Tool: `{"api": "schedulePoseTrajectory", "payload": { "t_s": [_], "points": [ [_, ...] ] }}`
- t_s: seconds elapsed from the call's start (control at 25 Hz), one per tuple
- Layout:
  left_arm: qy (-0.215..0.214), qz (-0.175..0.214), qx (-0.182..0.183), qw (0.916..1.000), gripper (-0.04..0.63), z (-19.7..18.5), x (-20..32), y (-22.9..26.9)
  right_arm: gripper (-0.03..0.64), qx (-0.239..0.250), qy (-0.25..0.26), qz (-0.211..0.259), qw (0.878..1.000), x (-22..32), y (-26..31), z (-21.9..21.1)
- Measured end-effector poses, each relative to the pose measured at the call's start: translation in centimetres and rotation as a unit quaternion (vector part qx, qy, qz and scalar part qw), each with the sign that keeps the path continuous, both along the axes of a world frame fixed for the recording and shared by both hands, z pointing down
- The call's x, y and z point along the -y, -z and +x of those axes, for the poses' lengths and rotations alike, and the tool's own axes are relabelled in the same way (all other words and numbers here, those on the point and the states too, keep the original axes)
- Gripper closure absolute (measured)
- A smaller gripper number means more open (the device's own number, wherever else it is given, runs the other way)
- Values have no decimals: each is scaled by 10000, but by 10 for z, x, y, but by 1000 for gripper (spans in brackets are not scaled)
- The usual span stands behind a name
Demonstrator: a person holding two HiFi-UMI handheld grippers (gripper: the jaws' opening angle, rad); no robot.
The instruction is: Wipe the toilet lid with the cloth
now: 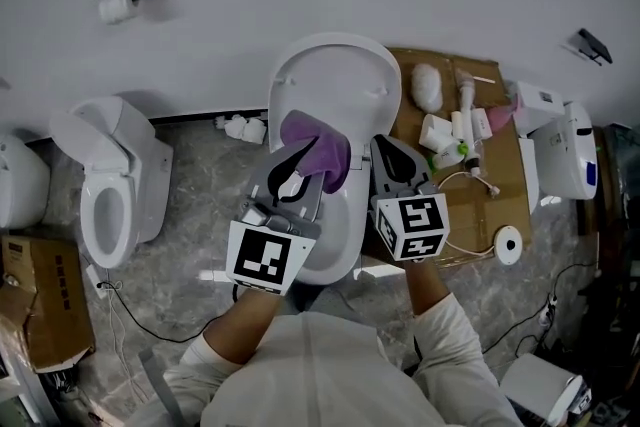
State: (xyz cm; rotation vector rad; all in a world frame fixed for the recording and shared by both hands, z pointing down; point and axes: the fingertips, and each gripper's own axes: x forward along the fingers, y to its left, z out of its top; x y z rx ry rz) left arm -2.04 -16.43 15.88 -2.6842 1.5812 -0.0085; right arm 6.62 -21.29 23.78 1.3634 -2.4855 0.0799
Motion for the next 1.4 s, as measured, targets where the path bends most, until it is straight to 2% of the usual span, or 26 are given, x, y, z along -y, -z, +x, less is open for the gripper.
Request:
{"api": "schedulePoseTrajectory", "payload": {
  "t_s": [0.24, 0.44, 0.64, 1.0, 1.4],
  "points": [
    [128, -121, -70, 9998, 578, -8, 13, 0, 601, -355, 544, 95, 9978, 23, 4, -10],
    [187, -315, 24, 9993, 578, -14, 28, -9, 601, -673, 1008, 2, 9926, 36, -5, -22],
    [175, -428, 2, 9989, 578, -17, 44, -11, 551, -1023, 1536, -141, 9827, 54, -11, -32],
    [138, -668, -8, 9977, 578, -20, 72, -17, 528, -1990, 2343, -303, 9511, 99, -11, -36],
    [45, -840, -147, 9963, 578, -20, 91, -22, 463, -2898, 2464, -561, 9231, 167, -19, -28]
  ]
}}
